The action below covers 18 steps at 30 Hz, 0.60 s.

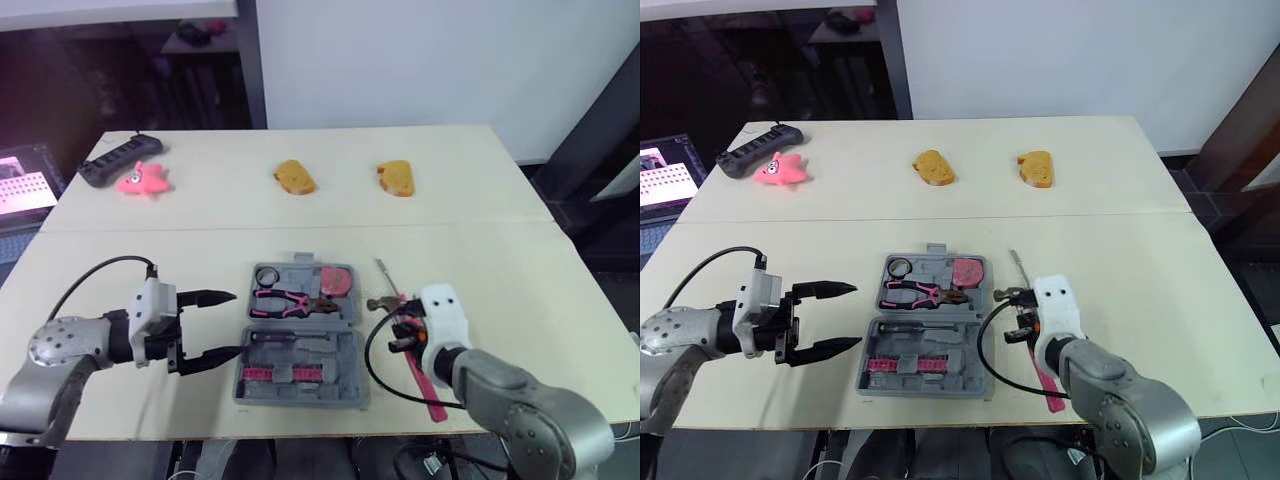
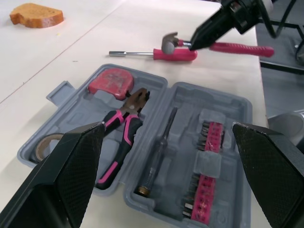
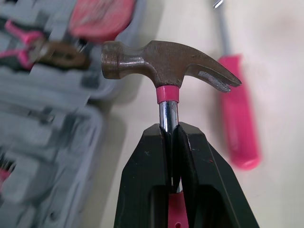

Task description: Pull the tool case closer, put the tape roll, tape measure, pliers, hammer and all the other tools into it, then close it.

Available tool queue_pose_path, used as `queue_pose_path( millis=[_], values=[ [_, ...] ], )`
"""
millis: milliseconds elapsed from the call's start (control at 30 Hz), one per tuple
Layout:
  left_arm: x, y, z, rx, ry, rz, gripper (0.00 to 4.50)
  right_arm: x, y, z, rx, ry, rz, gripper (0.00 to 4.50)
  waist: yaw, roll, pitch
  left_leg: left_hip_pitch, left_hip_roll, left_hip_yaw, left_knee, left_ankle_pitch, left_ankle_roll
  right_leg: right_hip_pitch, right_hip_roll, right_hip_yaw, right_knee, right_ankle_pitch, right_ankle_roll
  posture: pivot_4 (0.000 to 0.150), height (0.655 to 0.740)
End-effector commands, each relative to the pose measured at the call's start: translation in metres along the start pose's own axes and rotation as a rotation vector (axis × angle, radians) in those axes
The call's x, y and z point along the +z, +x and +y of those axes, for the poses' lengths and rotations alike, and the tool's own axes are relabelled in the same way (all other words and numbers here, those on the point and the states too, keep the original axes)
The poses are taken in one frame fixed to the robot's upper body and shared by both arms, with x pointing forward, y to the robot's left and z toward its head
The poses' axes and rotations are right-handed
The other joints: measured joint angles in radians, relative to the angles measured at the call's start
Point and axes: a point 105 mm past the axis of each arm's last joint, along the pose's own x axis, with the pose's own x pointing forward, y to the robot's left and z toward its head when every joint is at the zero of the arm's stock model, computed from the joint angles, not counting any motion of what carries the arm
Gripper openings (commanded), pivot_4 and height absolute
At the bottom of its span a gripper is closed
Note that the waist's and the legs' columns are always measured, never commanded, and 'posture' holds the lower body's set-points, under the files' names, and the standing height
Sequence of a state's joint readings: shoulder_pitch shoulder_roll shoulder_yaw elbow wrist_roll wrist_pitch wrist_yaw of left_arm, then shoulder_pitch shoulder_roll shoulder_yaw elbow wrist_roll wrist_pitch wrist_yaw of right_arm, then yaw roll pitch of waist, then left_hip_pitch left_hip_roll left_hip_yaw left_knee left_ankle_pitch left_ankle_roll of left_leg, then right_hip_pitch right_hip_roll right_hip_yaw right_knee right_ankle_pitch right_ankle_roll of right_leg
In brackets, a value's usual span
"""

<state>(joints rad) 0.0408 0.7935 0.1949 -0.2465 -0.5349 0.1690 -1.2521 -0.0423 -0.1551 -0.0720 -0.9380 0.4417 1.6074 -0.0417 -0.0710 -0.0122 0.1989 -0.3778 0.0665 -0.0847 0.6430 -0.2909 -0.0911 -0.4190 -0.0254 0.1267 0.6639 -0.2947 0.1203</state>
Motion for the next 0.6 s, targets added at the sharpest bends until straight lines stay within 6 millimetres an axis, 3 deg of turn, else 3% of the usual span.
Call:
queue_pose_path(
  millis=[33, 333, 600],
  values=[
    [0.006, -0.001, -0.002, -0.017, 0.020, -0.005, 4.50, -0.015, 0.004, 0.004, -0.009, 0.003, 0.061, 0.02, 0.000, 0.000, 0.000, 0.000, 0.000, 0.000, 0.000, 0.000, 0.000, 0.000, 0.000, 0.000, 0.000, -0.001, -0.001, 0.150, 0.7400],
    [0.009, -0.003, 0.001, -0.011, 0.029, -0.006, 4.50, -0.023, 0.021, -0.010, -0.088, 0.049, 0.067, 0.02, -0.001, 0.000, 0.000, 0.000, 0.000, 0.000, 0.000, 0.000, 0.000, 0.000, 0.000, 0.000, 0.000, -0.001, -0.001, 0.150, 0.7400],
    [0.009, -0.004, 0.002, -0.009, 0.026, -0.003, 4.50, -0.045, 0.032, -0.019, -0.131, 0.049, 0.113, 0.02, -0.001, -0.004, -0.002, 0.000, 0.000, 0.000, 0.000, 0.000, 0.000, 0.000, 0.000, 0.000, 0.000, -0.001, -0.001, 0.150, 0.7400]
  ],
)
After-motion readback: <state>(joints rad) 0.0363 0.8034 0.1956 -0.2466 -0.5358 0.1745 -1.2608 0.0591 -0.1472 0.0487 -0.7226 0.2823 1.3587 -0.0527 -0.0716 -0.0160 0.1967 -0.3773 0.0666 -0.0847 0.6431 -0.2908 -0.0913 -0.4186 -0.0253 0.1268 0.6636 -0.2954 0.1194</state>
